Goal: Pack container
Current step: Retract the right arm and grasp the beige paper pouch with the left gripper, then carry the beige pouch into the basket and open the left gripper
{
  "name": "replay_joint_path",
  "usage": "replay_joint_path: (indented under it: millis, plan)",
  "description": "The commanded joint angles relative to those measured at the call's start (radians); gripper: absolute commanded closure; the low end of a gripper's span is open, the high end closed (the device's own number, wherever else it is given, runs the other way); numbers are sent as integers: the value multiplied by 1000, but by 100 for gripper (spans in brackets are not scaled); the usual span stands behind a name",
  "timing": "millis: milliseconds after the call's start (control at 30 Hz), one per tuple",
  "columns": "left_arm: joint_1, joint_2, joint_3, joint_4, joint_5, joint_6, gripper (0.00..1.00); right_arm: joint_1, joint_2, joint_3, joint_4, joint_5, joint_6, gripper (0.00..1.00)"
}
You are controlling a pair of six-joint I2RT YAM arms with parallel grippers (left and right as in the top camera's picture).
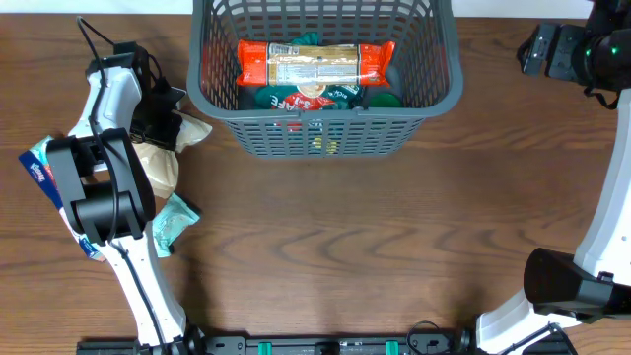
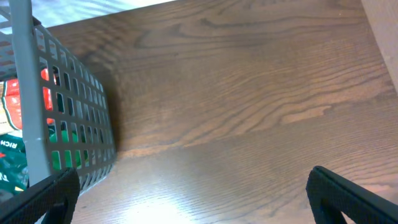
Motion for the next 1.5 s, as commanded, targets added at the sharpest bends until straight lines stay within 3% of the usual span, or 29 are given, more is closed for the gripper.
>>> replay_joint_path:
  millis: [0, 33, 300, 500, 667, 800, 1033, 1233, 1467]
  plan:
    - [3, 21, 4, -10, -8, -43, 86, -8, 8, 0, 1, 9, 8, 1]
    - [2, 19, 5, -15, -8, -64, 94, -8, 8, 0, 0, 16, 9, 1]
    - [-6, -146, 8, -28, -8, -223, 94, -8, 8, 0, -6, 56, -11, 1]
    - [-6, -413, 31, -49, -8, -328, 94, -8, 8, 0, -6, 56, -10, 1]
    - [-19, -620, 90, -45, 17, -348, 94, -8, 8, 0, -9, 56, -11, 1]
    - [-95, -745, 150, -13, 120, -196, 94, -8, 8, 0, 0, 56, -10, 1]
    - [-361, -784, 188, 134, 119, 112, 95, -8, 8, 0, -4, 56, -10, 1]
    - [-511, -655, 188, 275, 119, 198, 94, -8, 8, 0, -15, 56, -10, 1]
    - [-528, -436, 188, 371, 119, 212, 94, -8, 8, 0, -40, 56, -10, 1]
